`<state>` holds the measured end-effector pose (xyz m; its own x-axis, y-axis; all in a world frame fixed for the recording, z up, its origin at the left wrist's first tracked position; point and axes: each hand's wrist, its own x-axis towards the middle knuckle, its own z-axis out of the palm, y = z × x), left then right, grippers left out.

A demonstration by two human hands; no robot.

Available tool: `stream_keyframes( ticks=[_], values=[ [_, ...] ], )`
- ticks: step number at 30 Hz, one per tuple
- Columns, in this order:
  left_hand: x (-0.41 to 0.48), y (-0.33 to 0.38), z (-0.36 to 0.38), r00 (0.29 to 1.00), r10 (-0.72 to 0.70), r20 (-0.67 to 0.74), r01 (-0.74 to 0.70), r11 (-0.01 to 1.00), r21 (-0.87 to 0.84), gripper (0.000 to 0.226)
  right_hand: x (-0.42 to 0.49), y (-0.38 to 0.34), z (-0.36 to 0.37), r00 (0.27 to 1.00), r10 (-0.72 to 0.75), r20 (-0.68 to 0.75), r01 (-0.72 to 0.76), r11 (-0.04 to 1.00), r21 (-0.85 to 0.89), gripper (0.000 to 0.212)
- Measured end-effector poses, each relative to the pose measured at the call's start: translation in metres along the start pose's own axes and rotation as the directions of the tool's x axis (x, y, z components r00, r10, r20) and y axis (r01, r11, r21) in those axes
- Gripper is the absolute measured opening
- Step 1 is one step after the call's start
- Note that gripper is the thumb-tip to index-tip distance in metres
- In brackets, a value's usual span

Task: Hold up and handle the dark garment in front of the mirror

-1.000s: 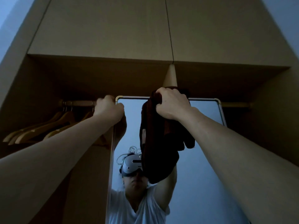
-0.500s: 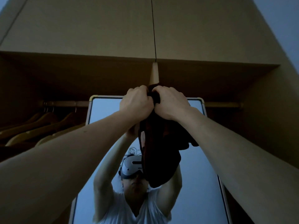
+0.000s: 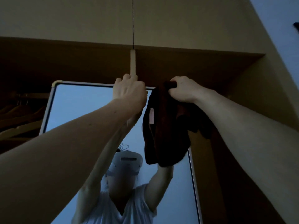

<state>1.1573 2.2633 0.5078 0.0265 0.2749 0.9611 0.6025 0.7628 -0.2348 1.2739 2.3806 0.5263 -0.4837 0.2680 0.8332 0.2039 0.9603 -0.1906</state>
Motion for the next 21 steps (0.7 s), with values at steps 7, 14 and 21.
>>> stream_keyframes(
  ticks=[7,14,21],
  values=[
    [-0.006,0.011,0.002,0.997,-0.073,0.020,0.074,0.996,-0.045,0.038,-0.017,0.025,0.028,0.977,-0.052,-0.206,0.081,0.988,0.132,0.043],
    [-0.004,0.056,0.007,0.999,0.052,-0.017,-0.054,0.934,-0.353,0.043,-0.076,0.065,0.083,0.958,-0.029,-0.284,0.089,0.975,0.202,0.050],
    [0.010,0.091,0.011,0.907,0.395,0.146,-0.359,0.906,-0.224,0.035,-0.082,0.071,0.084,0.975,0.012,-0.224,0.087,0.899,0.428,0.047]
  ],
)
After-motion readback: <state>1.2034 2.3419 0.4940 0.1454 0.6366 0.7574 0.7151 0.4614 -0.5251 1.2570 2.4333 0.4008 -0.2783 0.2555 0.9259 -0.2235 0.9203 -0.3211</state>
